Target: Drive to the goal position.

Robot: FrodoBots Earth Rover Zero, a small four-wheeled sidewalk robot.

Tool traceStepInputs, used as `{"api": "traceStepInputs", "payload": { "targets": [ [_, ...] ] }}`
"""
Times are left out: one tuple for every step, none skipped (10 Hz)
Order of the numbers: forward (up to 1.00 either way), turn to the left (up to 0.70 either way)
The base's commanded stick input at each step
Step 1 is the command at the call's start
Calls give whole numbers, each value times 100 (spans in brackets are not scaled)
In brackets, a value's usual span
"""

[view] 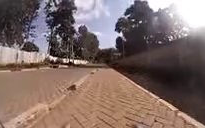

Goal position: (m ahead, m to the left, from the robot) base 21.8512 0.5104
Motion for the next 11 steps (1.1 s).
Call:
{"api": "traceStepInputs", "payload": {
  "targets": [
    [70,0],
    [70,0],
    [70,0],
    [70,0],
    [70,0],
    [70,0],
    [70,0],
    [70,0],
    [70,0],
    [70,0],
    [70,0]
  ]
}}
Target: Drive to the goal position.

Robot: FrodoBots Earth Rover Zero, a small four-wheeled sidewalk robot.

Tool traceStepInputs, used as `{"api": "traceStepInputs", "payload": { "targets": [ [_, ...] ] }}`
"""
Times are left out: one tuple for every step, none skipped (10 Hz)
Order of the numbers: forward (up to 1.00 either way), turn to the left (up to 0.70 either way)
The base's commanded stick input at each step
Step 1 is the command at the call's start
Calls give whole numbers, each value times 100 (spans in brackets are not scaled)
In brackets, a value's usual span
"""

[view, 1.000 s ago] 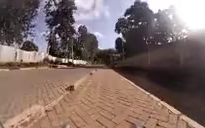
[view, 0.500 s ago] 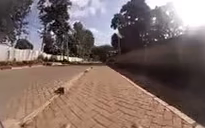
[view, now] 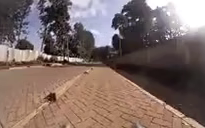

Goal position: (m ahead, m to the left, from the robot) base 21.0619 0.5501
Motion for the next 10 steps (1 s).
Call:
{"api": "traceStepInputs", "payload": {
  "targets": [
    [70,0],
    [70,0],
    [70,0],
    [70,0],
    [70,0],
    [70,0],
    [70,0],
    [70,0],
    [70,0],
    [70,0]
  ]
}}
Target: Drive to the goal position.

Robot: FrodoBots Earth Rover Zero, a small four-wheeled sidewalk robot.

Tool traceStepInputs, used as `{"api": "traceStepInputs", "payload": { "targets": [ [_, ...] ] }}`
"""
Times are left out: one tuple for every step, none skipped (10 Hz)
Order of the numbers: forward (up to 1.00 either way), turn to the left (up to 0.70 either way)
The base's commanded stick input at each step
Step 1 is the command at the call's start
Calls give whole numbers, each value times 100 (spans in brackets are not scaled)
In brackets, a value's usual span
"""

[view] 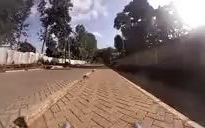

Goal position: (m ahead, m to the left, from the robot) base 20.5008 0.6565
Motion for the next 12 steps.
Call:
{"api": "traceStepInputs", "payload": {
  "targets": [
    [70,0],
    [70,0],
    [70,0],
    [70,0],
    [70,-1],
    [70,-11],
    [70,-35],
    [70,-35],
    [70,-35],
    [70,0],
    [70,0],
    [70,0]
  ]
}}
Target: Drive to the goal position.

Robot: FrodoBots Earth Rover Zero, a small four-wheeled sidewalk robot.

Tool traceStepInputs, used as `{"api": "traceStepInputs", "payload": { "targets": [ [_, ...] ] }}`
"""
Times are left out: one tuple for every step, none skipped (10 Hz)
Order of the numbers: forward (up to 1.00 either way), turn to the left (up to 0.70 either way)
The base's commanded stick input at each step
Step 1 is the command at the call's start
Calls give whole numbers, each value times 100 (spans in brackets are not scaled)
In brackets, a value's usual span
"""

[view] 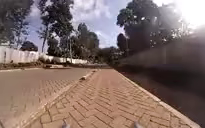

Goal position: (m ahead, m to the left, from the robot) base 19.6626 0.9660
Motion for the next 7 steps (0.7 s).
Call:
{"api": "traceStepInputs", "payload": {
  "targets": [
    [70,0],
    [70,0],
    [70,0],
    [70,0],
    [70,0],
    [70,0],
    [70,0]
  ]
}}
